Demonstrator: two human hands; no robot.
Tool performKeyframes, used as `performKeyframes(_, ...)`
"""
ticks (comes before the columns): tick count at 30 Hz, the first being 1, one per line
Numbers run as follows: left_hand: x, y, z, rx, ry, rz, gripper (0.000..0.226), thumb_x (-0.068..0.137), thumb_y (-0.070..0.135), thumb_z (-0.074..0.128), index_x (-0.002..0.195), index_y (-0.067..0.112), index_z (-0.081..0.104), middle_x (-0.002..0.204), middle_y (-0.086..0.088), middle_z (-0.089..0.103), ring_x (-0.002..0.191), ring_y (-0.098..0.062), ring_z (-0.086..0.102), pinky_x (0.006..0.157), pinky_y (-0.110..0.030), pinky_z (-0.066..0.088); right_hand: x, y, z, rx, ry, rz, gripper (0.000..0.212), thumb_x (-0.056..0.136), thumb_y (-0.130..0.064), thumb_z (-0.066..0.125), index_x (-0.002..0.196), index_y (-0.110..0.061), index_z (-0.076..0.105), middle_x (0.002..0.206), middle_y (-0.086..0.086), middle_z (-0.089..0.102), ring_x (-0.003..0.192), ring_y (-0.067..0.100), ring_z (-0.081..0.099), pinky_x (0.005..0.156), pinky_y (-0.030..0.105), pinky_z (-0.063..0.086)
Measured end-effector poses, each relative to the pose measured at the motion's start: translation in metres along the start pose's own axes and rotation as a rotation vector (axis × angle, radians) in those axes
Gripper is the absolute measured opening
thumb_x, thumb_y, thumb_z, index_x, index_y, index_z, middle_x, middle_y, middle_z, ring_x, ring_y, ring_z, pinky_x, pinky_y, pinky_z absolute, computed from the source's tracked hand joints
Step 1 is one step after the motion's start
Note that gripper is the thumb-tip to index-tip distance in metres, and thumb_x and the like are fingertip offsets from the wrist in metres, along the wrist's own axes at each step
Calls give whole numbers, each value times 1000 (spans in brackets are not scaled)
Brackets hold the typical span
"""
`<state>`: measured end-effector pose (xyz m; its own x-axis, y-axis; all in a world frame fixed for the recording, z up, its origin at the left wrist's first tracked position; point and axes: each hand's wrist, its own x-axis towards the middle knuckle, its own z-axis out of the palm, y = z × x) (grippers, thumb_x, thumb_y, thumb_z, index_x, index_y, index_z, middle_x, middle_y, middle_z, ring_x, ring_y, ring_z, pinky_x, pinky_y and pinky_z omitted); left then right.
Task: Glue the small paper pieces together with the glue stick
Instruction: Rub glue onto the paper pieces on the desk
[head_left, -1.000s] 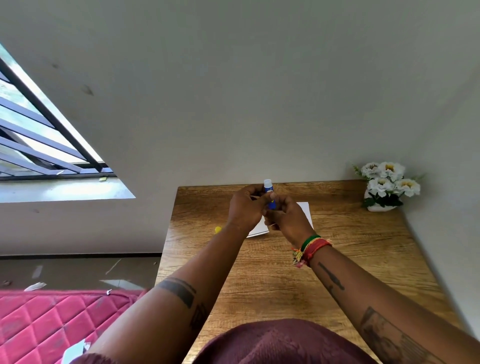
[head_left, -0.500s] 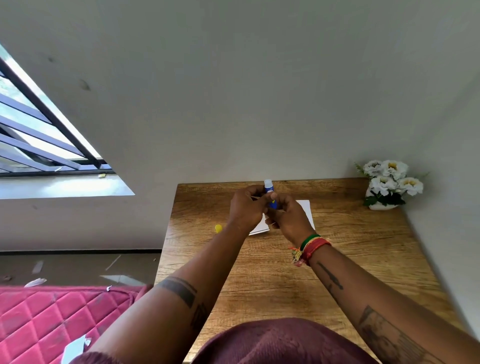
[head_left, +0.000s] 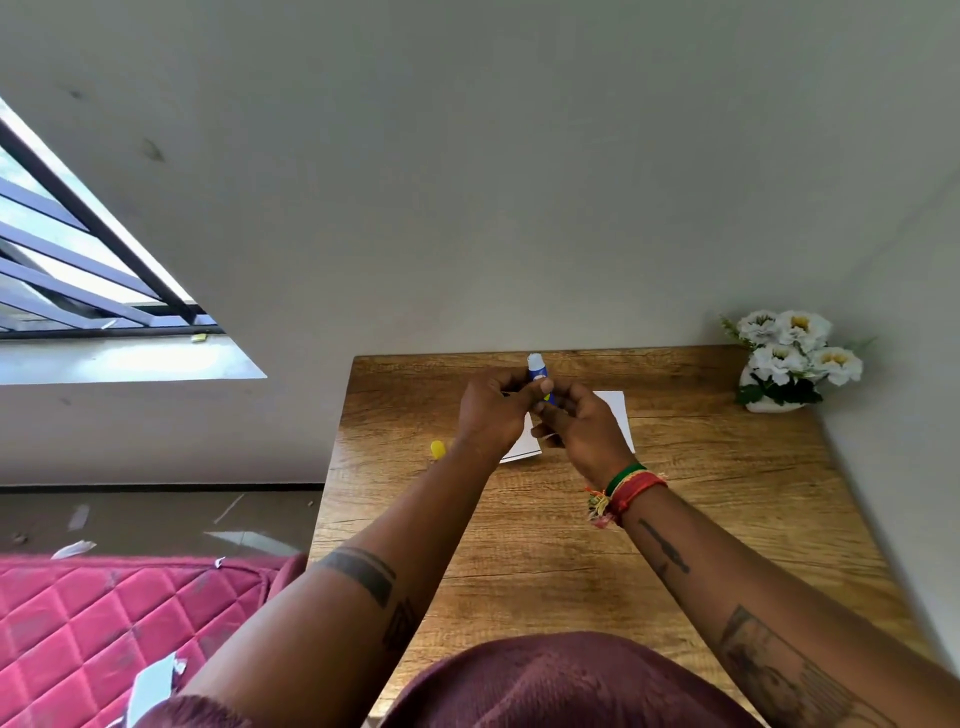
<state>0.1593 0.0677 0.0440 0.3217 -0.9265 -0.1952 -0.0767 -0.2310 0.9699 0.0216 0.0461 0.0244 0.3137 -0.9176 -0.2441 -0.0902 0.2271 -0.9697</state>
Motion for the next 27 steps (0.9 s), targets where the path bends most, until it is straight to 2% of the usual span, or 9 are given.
performKeyframes(5,7,-13,-1,-24,-14,-25,28,89,31,79,115,22,79,100,8,80,97,-2,71,84,-23,53,5,5,-3,39,25,4,32,98,-21,66,130,-19,61,103,14,73,71,19,68,67,39,55)
performKeyframes(9,19,-35,-11,426,24,34,28,96,34,70,123,27,74,114,7,75,102,-12,69,77,-25,47,16,12,-11,9,100,36,29,98,-13,64,127,-17,61,92,10,73,64,13,68,56,24,55)
performKeyframes(11,24,-50,-19,677,7,80,29,99,31,66,126,27,72,124,4,70,106,-18,67,81,-28,49,24,17,-17,-33,133,47,26,99,-9,61,124,-11,65,85,6,70,58,8,67,53,21,53)
performKeyframes(13,29,-64,-27,897,-34,161,33,99,30,64,132,26,69,135,4,62,118,-23,59,95,-35,48,33,23,-22,-42,154,72,24,98,-7,61,121,-7,68,84,9,69,64,14,67,59,26,57)
performKeyframes(16,35,-78,-33,1132,-146,232,43,101,36,59,143,30,57,152,6,49,138,-30,40,110,-43,35,47,28,-25,-24,162,114,19,95,-5,64,110,-15,71,98,16,74,82,24,73,79,42,62)
performKeyframes(19,43,-84,-35,1193,-256,259,50,102,40,55,150,27,48,160,3,40,145,-30,33,115,-44,31,63,30,-23,-190,162,108,12,91,-15,71,100,-22,71,101,15,76,93,30,74,85,46,62)
performKeyframes(21,45,-89,-37,1227,-329,261,56,102,41,55,154,25,43,163,0,36,148,-30,30,117,-45,29,72,29,-22,-347,148,101,11,89,-25,71,100,-22,71,95,9,75,90,31,72,79,45,61)
performKeyframes(24,47,-98,-38,1266,-377,241,62,101,45,55,157,25,37,165,-2,31,150,-30,27,119,-47,28,85,28,-18,-587,53,27,12,90,-33,68,98,-24,68,82,-8,67,75,13,63,61,27,48)
performKeyframes(27,47,-103,-37,1277,-376,249,63,101,46,54,157,25,36,166,-3,29,149,-30,26,118,-46,27,93,31,-13,-729,-25,-48,7,90,-28,69,94,-27,64,78,-14,62,69,3,55,58,20,40)
